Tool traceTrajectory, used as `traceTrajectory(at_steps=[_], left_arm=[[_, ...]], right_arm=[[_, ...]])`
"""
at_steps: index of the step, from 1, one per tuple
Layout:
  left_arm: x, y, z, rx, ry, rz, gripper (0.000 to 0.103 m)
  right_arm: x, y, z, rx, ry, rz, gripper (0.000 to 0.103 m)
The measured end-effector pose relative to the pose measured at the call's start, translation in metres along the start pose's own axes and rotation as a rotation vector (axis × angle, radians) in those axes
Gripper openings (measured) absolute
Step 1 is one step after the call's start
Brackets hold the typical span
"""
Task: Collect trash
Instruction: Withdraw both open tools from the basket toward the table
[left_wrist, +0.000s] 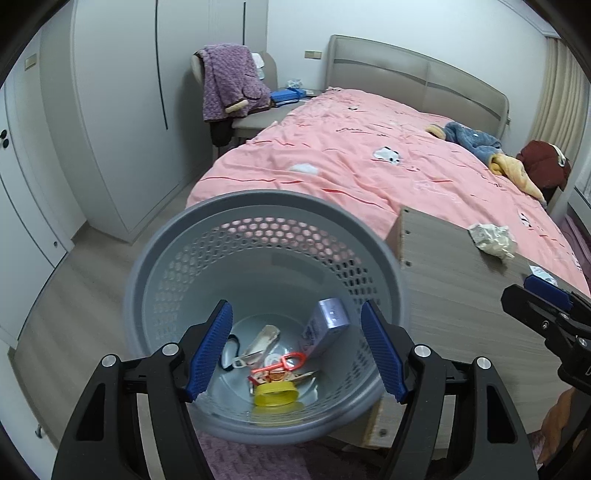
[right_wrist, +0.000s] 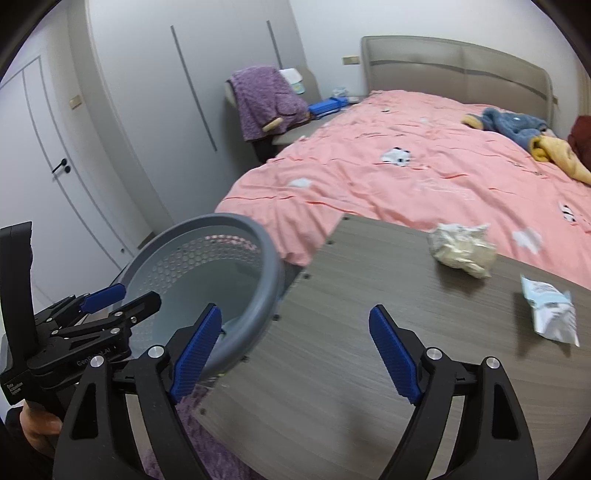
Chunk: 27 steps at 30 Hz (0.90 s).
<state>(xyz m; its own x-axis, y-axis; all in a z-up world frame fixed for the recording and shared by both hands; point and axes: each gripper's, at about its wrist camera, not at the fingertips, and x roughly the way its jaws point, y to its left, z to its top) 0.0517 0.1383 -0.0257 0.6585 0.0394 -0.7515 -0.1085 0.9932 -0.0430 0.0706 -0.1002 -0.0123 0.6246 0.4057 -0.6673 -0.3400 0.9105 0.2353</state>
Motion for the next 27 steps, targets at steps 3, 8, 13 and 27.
traceTrajectory(at_steps=[3,8,13,27], left_arm=[[0.0,-0.017,0.001,0.022,0.0,-0.023,0.069],[0.001,-0.05,0.0,0.067,0.004,-0.061,0.069],[0.001,-0.079,0.003,0.109,0.002,-0.086,0.069],[0.01,-0.136,0.009,0.191,0.021,-0.118,0.069]], right_arm=[[-0.012,-0.023,-0.005,0.034,-0.014,-0.048,0.084],[-0.033,-0.067,-0.015,0.099,-0.029,-0.125,0.085],[-0.051,-0.112,-0.023,0.158,-0.049,-0.219,0.085],[-0.046,-0.201,-0.013,0.252,-0.038,-0.419,0.085]])
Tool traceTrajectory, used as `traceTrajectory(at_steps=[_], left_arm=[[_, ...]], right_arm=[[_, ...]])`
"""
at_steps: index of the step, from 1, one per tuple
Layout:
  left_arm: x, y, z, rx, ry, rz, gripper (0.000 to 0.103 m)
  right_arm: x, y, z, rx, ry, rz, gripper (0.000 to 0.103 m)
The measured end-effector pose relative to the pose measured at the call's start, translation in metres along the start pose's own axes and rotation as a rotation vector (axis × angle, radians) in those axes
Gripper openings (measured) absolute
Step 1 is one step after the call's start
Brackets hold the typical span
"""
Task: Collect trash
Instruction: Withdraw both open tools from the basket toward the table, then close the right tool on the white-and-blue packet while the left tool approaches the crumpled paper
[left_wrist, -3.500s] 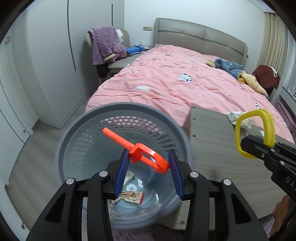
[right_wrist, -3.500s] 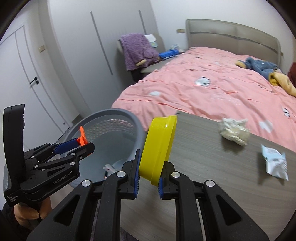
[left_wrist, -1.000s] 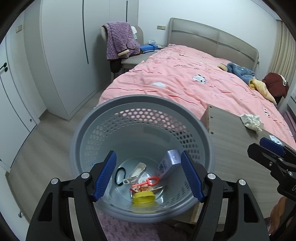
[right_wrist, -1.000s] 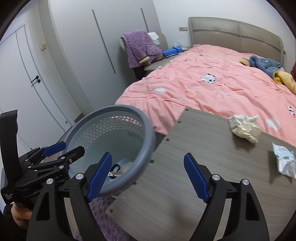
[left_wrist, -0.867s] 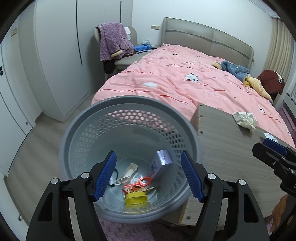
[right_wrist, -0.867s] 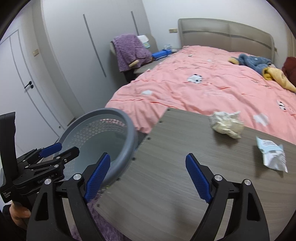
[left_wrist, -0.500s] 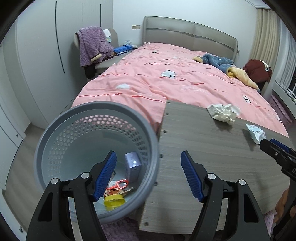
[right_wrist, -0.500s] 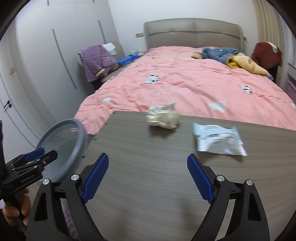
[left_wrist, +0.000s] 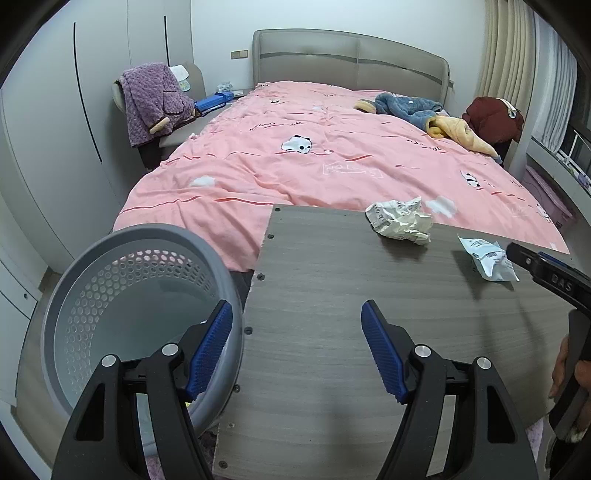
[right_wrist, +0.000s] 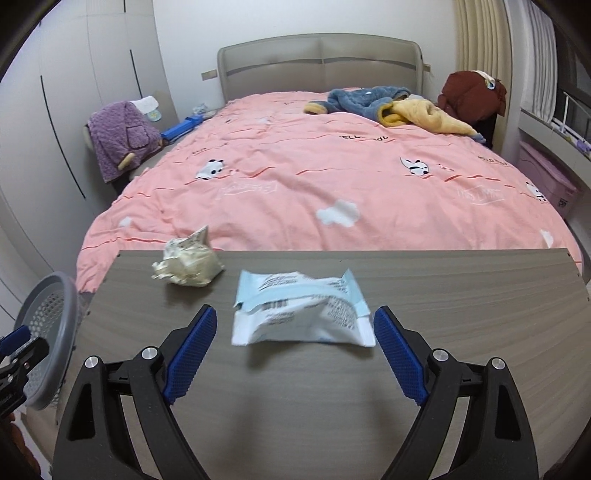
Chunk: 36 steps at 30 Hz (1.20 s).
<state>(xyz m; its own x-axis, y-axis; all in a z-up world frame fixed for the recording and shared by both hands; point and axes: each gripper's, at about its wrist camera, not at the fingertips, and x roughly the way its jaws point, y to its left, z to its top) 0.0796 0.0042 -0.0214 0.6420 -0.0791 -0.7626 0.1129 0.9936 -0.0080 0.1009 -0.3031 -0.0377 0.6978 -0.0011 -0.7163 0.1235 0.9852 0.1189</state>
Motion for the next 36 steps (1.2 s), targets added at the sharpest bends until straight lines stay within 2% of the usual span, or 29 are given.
traceTrajectory(at_steps=[7,13,31,36], left_arm=[[0.007,-0.005,0.007,0.009,0.012,0.004,0.069],[0.012,-0.005,0.009,0.006,0.024,0.008,0.069],[0.011,-0.022,0.007,0.033,0.021,-0.029,0.069],[0.011,-0.026,0.007,0.042,0.023,-0.038,0.069]], right_arm=[[0.034,0.004,0.011,-0.005,0.037,-0.036,0.085],[0.045,0.007,0.006,-0.026,0.058,-0.083,0.085],[0.019,-0.033,-0.022,0.007,0.075,-0.154,0.085],[0.008,-0.037,-0.02,0.024,0.059,-0.125,0.085]])
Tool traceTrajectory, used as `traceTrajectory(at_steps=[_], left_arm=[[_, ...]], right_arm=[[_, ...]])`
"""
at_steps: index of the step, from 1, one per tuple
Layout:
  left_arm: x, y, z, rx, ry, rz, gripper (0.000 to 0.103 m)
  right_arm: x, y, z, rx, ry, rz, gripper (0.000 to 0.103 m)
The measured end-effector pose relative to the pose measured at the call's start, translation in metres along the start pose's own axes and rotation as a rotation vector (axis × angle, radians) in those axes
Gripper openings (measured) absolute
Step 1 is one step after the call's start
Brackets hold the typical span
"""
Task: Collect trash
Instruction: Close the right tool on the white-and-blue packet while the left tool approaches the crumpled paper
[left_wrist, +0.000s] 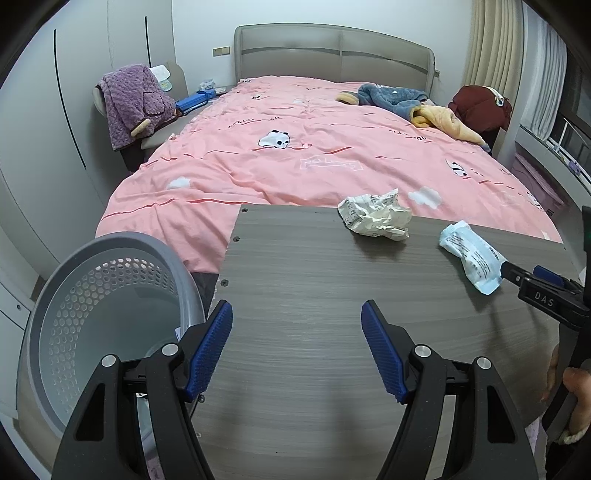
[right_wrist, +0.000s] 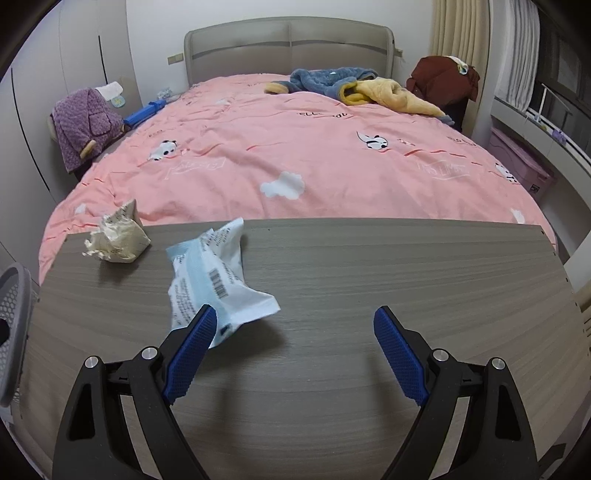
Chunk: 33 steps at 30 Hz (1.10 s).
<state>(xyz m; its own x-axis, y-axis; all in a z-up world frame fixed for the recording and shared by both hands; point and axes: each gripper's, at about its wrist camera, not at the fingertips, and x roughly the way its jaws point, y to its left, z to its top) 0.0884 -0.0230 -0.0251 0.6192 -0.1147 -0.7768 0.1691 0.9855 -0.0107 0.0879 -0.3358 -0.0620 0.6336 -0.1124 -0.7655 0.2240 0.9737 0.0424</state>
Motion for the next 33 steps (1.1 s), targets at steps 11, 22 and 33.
traceTrajectory(at_steps=[11,22,33], left_arm=[[0.002,-0.002,0.003,0.0,0.004,-0.002,0.069],[0.016,-0.013,0.013,0.0,0.026,-0.023,0.069],[0.037,-0.029,0.029,-0.01,0.045,-0.055,0.069]], right_arm=[[0.005,0.03,0.017,-0.083,0.015,0.155,0.085],[0.04,0.046,0.027,-0.192,0.094,0.181,0.084],[0.047,0.045,0.02,-0.186,0.125,0.207,0.054]])
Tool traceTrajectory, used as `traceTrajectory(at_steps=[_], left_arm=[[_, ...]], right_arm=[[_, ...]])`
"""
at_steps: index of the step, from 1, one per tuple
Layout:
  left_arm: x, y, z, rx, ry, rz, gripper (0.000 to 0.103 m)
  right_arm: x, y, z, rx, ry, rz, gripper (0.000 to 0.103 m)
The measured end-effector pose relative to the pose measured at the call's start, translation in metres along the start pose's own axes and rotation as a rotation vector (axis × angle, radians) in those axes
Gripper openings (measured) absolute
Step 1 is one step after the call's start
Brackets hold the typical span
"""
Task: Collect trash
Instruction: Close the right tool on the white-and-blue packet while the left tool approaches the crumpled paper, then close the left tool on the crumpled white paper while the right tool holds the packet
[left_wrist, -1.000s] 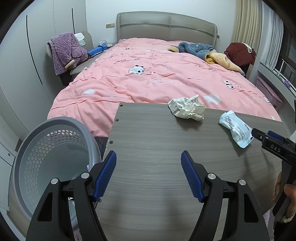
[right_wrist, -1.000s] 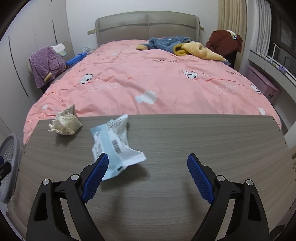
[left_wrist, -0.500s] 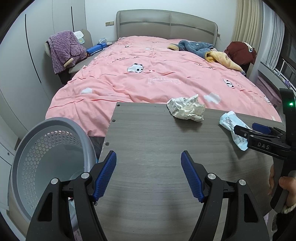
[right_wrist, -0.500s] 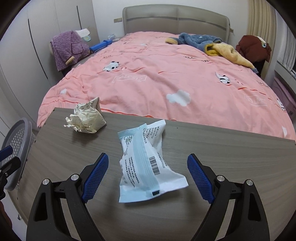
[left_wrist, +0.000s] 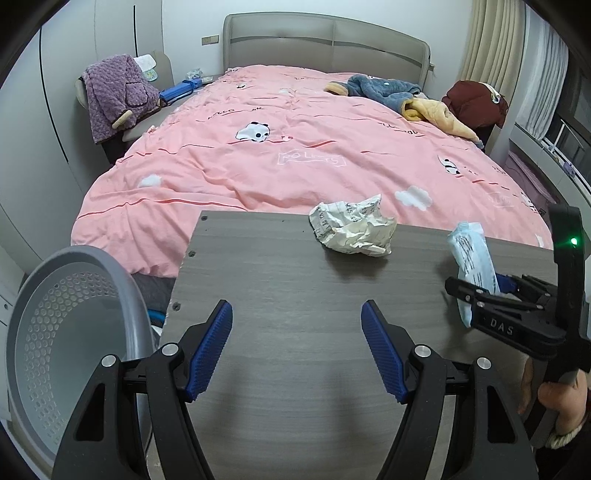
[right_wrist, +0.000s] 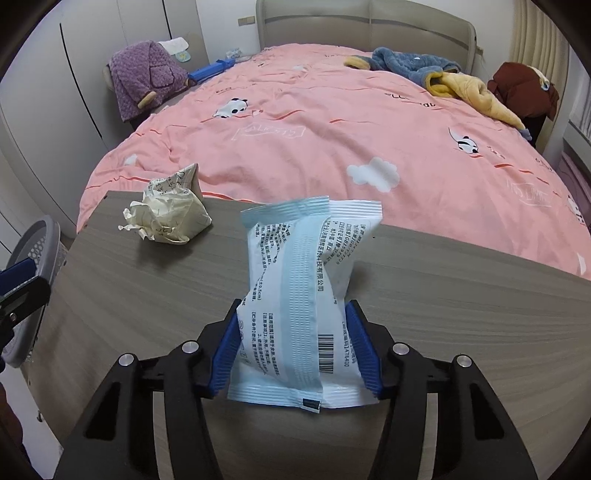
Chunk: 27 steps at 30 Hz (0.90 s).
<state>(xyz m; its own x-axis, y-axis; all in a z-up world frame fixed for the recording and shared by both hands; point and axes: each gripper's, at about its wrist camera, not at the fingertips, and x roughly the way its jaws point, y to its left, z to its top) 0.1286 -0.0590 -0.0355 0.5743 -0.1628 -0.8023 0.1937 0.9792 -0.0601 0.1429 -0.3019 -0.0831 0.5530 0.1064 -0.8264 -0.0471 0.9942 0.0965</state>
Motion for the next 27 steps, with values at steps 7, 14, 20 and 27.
traceTrajectory(at_steps=[7,14,20,27], left_arm=[[0.015,-0.015,0.023,0.006,0.0,-0.031,0.07],[0.041,-0.033,0.051,0.02,0.029,-0.074,0.076],[0.066,-0.05,0.069,0.044,0.068,-0.086,0.078],[0.087,-0.061,0.076,0.067,0.107,-0.058,0.078]], right_arm=[[-0.02,-0.008,-0.007,0.06,-0.054,0.021,0.054],[-0.039,-0.019,-0.016,0.119,-0.1,0.032,0.054],[-0.049,-0.027,-0.018,0.147,-0.132,0.048,0.054],[-0.052,-0.034,-0.02,0.173,-0.153,0.065,0.054]])
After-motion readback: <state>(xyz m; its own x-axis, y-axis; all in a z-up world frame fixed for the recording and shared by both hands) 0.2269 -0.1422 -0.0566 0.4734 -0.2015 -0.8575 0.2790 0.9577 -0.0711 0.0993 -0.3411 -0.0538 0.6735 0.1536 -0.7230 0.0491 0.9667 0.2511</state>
